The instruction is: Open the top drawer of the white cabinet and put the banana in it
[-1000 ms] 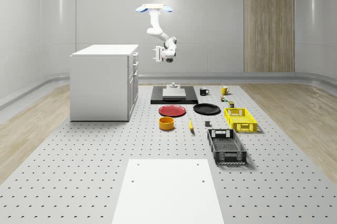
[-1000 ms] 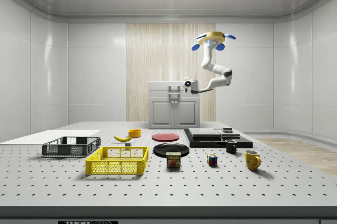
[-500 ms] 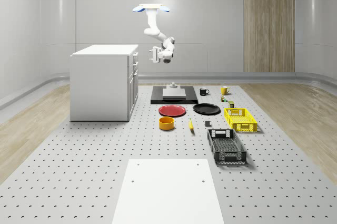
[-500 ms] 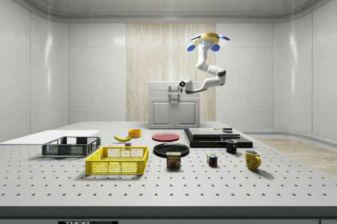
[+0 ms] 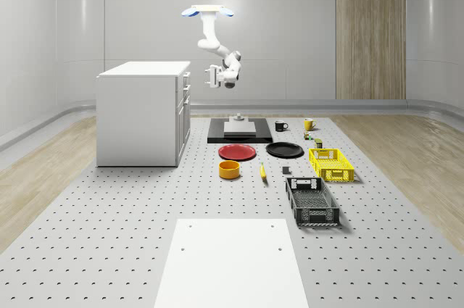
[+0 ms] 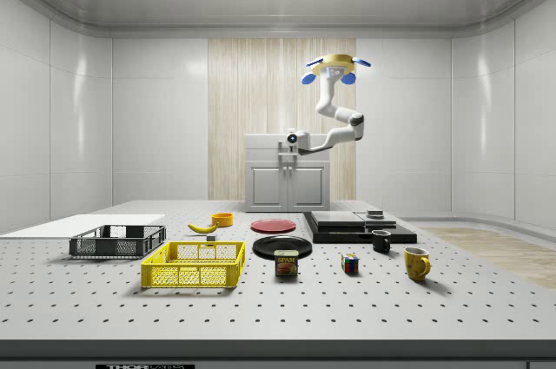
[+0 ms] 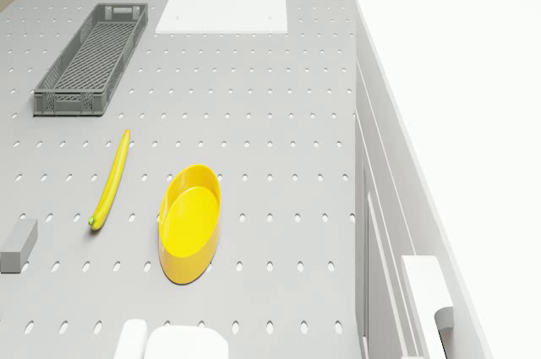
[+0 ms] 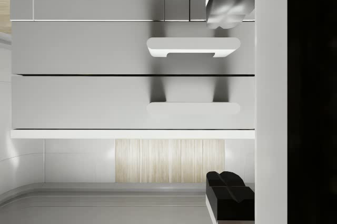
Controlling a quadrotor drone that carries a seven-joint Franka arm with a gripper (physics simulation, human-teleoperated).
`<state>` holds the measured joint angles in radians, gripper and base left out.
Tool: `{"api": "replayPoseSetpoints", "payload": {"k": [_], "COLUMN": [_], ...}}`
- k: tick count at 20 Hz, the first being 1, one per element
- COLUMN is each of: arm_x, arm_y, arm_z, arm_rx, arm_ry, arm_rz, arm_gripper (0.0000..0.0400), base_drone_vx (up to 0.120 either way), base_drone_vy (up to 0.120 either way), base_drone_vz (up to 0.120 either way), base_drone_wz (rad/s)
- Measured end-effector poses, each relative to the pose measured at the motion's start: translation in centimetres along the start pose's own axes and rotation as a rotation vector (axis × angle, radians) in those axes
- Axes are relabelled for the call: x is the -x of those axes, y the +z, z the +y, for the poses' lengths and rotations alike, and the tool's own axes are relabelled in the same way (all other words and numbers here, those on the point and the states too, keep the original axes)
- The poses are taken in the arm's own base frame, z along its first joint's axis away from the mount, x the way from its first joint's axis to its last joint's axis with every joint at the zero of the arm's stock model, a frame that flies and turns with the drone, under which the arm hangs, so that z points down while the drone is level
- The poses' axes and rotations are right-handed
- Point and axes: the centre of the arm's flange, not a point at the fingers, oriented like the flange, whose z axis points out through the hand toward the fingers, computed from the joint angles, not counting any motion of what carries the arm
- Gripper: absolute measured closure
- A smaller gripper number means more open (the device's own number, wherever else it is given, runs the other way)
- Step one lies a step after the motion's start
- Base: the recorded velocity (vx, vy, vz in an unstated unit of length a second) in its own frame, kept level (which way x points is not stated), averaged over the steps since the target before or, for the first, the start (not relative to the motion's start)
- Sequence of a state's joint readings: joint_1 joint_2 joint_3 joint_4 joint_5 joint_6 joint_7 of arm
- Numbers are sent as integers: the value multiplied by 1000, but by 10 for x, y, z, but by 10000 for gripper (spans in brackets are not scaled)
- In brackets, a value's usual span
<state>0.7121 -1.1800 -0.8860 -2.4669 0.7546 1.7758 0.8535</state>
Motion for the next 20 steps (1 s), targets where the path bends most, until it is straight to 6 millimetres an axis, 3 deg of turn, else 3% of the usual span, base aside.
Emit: {"api": "replayPoseSetpoints", "payload": {"k": [7, 20], "arm_x": [0, -1], "arm_y": [19, 84], "arm_z": [0, 1], "arm_rx": [0, 0], "arm_ry": [0, 0], "arm_rz": [0, 0], "arm_gripper": [0, 0], "base_drone_vx": [0, 0], "base_drone_vy": [0, 0], "base_drone_vz": [0, 0], "base_drone_wz": [0, 0]}}
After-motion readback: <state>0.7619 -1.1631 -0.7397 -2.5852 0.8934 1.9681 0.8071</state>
